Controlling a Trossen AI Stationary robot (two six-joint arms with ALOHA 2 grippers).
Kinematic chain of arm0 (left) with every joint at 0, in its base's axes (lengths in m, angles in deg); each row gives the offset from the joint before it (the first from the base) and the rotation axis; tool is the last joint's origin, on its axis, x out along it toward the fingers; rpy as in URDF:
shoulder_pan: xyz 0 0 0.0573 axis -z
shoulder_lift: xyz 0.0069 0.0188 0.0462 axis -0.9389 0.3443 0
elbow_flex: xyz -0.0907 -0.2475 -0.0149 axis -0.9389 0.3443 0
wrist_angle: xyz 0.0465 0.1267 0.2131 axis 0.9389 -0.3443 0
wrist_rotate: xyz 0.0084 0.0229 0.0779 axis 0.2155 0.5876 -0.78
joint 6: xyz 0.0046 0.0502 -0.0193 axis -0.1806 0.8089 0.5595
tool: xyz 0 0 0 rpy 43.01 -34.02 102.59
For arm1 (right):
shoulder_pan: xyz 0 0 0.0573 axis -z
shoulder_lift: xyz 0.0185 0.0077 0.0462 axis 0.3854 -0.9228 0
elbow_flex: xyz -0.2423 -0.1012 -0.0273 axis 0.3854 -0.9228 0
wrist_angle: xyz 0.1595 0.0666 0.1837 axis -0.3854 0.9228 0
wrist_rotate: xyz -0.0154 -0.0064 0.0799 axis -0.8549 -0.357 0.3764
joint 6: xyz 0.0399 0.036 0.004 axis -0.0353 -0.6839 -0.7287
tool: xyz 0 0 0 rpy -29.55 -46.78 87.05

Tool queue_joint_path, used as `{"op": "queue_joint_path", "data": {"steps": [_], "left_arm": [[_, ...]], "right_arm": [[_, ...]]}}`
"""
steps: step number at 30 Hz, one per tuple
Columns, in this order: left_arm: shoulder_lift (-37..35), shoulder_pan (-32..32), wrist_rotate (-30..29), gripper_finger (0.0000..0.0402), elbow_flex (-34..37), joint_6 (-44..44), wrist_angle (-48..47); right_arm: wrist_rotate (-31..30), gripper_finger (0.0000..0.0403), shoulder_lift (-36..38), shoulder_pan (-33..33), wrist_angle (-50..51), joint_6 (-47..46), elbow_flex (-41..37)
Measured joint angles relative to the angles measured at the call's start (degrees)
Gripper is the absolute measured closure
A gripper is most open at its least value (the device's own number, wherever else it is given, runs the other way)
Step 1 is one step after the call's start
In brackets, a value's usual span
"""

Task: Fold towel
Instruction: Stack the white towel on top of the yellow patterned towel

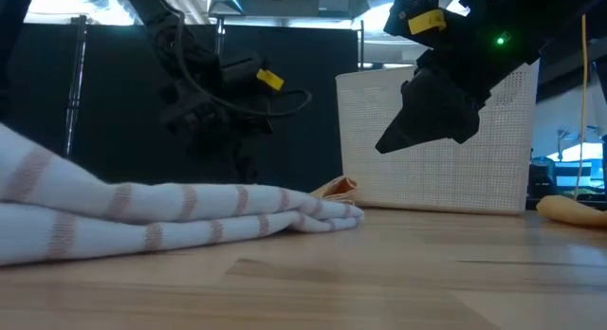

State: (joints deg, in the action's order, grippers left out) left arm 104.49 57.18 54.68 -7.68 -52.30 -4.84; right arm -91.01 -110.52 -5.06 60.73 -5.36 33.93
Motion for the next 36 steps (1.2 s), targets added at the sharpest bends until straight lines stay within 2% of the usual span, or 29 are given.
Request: {"op": "queue_joint_path", "data": {"steps": [3,7,9,15,20,27,36], "left_arm": [[0.03,0.43,-0.01,0.0272,0.02,0.0,0.23],[0.09,1.13,-1.91,0.0369,0.04,-0.21,0.4],[0.09,1.75,-3.36,0.0388,0.04,-0.79,1.08],[-3.74,3.09,-13.35,0.0395,-0.75,-1.24,3.44],[-11.08,2.0,-26.33,0.0396,-2.67,-1.49,3.75],[-19.02,-1.97,-41.07,0.0394,-3.15,-1.05,4.64],[-19.63,-8.01,-44.73,0.0392,-3.12,-2.81,3.42]], "right_arm": [[0.0,0.0197,0.0,0.0,0.0,0.0,0.0],[0.0,0.0197,0.01,0.0,0.16,0.04,0.0],[-0.01,0.0197,0.01,0.0,0.18,0.04,0.0],[0.0,0.0197,0.0,0.0,0.27,0.48,0.02],[0.04,0.0197,0.0,0.0,0.26,0.62,0.04],[1.17,0.0197,0.01,0.0,0.2,0.84,0.04],[2.14,0.0197,0.01,0.0,-0.05,0.83,0.04]]}}
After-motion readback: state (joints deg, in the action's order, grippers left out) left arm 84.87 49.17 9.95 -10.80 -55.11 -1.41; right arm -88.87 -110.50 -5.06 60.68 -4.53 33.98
